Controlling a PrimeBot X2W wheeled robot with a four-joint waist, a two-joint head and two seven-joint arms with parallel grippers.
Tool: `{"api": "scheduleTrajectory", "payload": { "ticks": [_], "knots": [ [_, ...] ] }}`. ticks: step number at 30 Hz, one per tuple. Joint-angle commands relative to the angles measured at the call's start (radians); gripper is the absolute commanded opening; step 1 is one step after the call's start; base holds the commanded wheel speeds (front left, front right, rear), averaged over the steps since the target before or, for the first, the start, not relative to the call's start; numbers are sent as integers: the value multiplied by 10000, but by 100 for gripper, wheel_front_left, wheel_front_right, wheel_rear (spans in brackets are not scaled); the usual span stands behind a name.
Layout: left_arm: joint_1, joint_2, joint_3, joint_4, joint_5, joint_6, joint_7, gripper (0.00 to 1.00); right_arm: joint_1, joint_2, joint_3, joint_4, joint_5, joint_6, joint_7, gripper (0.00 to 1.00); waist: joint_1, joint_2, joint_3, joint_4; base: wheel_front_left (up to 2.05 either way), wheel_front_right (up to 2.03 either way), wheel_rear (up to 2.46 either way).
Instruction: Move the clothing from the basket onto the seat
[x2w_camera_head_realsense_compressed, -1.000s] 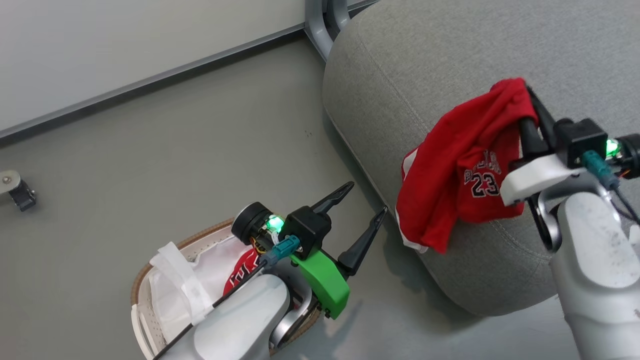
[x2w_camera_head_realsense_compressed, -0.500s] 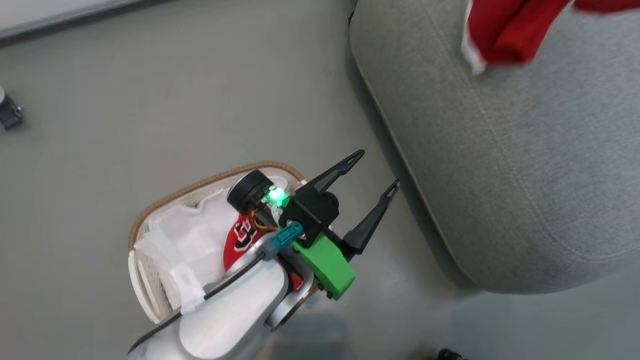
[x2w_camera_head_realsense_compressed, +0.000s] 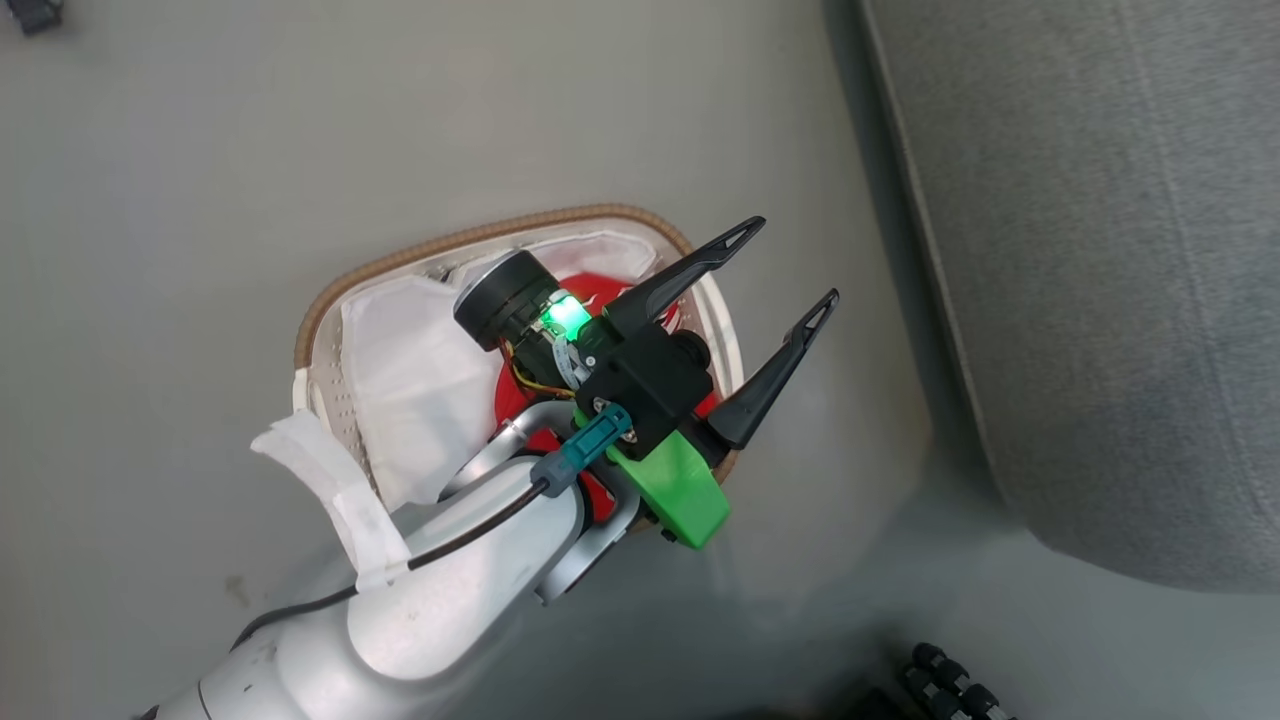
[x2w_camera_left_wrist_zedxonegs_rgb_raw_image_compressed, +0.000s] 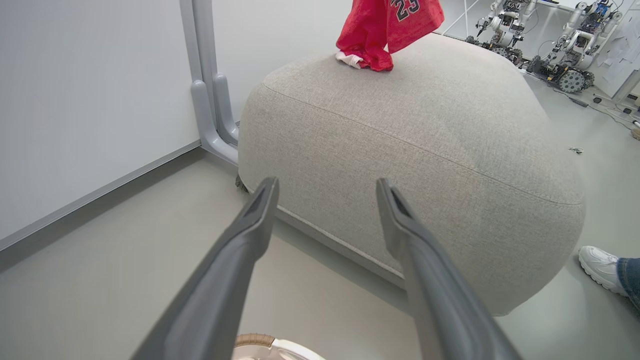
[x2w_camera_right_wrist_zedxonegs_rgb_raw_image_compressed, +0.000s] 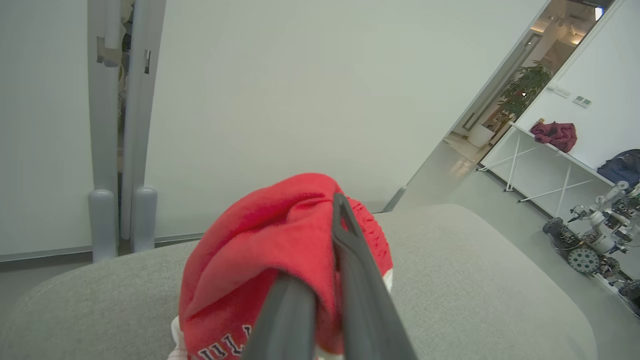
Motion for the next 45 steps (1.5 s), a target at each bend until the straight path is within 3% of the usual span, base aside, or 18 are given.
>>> {"api": "scheduleTrajectory", "payload": {
  "ticks": [1,8,11,12,21,37,45],
  "knots": [
    [-244,31,22,-40,149,-34,18,100,305,188,-189,267,-156,-12,-175,0,-2,-1,700,570,0,0,0],
    [-321,188,34,72,20,-64,36,100,996,1106,-718,1505,-714,-12,-1065,0,-2,-1,816,490,0,0,0],
    [-300,254,124,155,-36,-1,-42,100,1151,1358,-726,1827,-868,-12,-1312,50,-2,-1,744,431,0,0,0],
    [-278,277,151,205,-71,36,-85,100,1185,1466,-674,1948,-846,-12,-1380,100,-2,-1,678,411,0,0,0],
    [145,434,498,494,-392,320,-507,100,1926,1897,28,1965,-272,-12,-1670,100,-2,-1,-282,120,0,0,0],
    [1880,412,1226,1258,-1412,757,-1437,100,5293,2157,2003,-311,1060,-12,-1683,100,-2,-1,-3397,438,0,0,0],
    [3069,436,2370,1395,-1806,1117,-1583,100,6385,3154,2837,-1587,1735,-12,-1684,100,-2,-1,-4837,952,0,0,0]
  ]
}}
